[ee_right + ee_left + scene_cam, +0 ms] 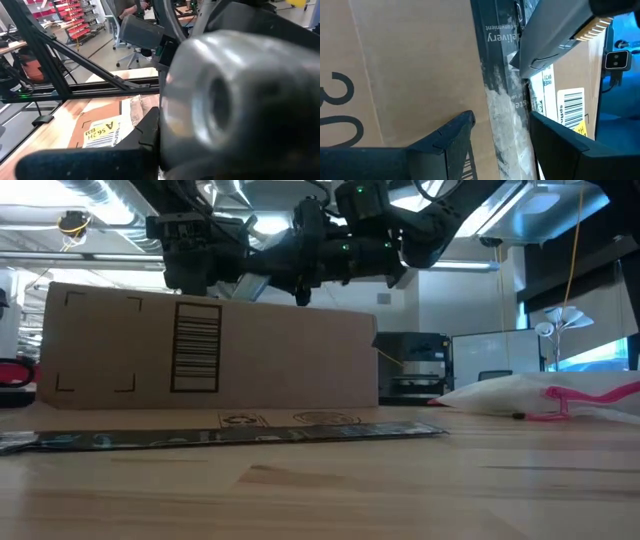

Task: Unpack boxes
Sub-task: Break down the cardboard box with the gray cutter until it is fully flat

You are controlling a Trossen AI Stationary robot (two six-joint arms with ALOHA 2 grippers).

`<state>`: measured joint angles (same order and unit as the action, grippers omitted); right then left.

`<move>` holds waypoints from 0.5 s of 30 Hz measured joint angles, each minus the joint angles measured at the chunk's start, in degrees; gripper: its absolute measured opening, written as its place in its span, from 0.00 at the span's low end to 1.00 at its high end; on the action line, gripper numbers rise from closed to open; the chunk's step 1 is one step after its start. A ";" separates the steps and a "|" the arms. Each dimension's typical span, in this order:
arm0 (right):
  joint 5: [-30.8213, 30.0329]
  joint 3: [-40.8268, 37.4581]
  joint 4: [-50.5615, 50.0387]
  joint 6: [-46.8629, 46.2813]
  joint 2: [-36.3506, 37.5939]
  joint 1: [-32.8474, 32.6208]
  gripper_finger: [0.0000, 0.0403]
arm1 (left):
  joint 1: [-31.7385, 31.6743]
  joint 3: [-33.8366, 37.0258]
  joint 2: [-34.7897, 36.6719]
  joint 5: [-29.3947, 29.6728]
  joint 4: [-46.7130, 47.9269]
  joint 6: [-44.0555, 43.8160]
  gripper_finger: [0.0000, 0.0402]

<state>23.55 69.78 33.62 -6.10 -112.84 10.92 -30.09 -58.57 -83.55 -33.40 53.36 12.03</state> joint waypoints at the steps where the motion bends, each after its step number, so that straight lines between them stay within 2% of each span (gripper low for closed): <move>1: 0.00 -0.02 0.19 -0.07 0.00 0.00 0.17 | 0.00 0.00 0.00 0.07 0.00 0.00 0.48; 7: 0.23 -0.03 4.58 -2.20 0.00 -0.02 0.17 | 0.00 0.00 0.02 0.21 -0.04 -0.02 0.48; 15: 0.52 -0.04 1.49 -1.93 0.02 -0.04 0.17 | 0.00 0.00 0.02 0.22 -0.04 0.00 0.48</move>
<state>24.07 69.73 35.11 -8.03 -112.81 10.87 -30.09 -58.57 -83.53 -33.17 53.32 12.03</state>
